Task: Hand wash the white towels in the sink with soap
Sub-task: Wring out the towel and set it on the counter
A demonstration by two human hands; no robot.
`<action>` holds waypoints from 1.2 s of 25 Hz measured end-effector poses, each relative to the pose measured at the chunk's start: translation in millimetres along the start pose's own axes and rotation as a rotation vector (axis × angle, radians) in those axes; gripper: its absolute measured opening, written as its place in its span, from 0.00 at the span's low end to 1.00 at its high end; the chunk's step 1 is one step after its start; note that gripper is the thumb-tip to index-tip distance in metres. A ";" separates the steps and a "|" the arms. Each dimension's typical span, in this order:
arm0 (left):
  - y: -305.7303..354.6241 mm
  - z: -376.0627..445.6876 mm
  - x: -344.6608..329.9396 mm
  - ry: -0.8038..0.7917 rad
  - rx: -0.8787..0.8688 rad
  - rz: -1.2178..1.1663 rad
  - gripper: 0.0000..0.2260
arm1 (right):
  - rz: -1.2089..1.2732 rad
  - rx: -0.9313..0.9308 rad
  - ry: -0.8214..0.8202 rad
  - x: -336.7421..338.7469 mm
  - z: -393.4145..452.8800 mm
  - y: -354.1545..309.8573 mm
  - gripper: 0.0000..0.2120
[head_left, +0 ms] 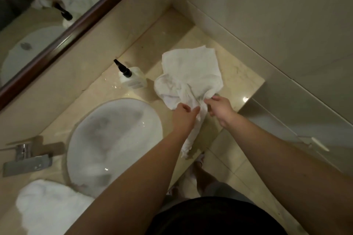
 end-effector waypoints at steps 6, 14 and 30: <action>-0.5 9.1 -8.5 0.077 -0.013 0.134 0.20 | 0.000 -0.041 -0.035 1.0 8.2 18.5 0.04; -25.6 11.9 16.7 -0.066 -0.103 -0.265 0.09 | 0.275 0.066 -0.057 -7.9 -9.3 23.5 0.06; -43.6 -43.7 67.3 -0.248 -0.112 -0.567 0.07 | 0.266 0.240 0.102 -31.9 -75.5 20.9 0.10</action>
Point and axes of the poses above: each hand's wrist, its own z-axis towards the middle knuckle, its own x-axis out of the back of the hand, y = z × x, the point moved 3 cm from there along z, towards the middle knuckle, and after that the axes turned 13 degrees about -y, right-handed, at the moved point
